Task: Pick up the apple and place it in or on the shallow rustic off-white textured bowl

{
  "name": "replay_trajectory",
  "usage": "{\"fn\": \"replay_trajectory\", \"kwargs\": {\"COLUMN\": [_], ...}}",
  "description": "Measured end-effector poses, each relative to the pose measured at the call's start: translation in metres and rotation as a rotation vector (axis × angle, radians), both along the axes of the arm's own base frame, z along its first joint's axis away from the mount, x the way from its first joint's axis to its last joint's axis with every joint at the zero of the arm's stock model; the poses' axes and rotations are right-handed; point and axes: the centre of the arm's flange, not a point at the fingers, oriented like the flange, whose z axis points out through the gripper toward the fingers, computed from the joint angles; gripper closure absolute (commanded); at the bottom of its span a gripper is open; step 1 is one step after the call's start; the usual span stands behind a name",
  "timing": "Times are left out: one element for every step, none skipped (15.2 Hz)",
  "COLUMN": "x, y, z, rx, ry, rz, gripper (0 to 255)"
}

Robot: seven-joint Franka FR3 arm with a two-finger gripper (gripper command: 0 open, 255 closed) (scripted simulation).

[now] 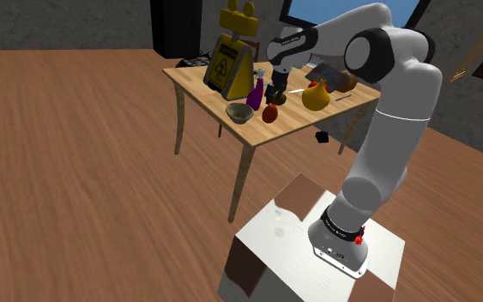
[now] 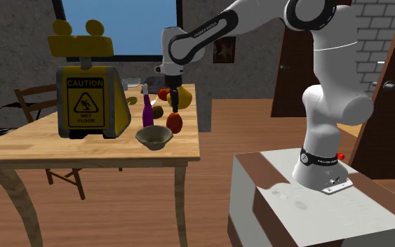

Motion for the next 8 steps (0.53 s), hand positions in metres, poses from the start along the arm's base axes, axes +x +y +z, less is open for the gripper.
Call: {"fn": "replay_trajectory", "kwargs": {"x": [0.005, 0.006, 0.008, 0.008, 0.009, 0.009, 0.009, 0.008], "y": [-0.008, -0.011, -0.014, -0.016, -0.015, -0.017, -0.016, -0.016], "z": [-0.002, -0.006, -0.01, -0.016, -0.021, -0.026, -0.033, -0.038], "rx": [-0.002, -0.002, -0.003, -0.003, -0.003, -0.003, -0.003, -0.003], "ry": [-0.003, -0.005, -0.005, -0.006, -0.006, -0.006, -0.006, -0.006], "rz": [-0.002, -0.003, -0.003, -0.004, -0.004, -0.004, -0.004, -0.004], "gripper": [0, 0, 0, 0, 0, 0, 0, 0]}}
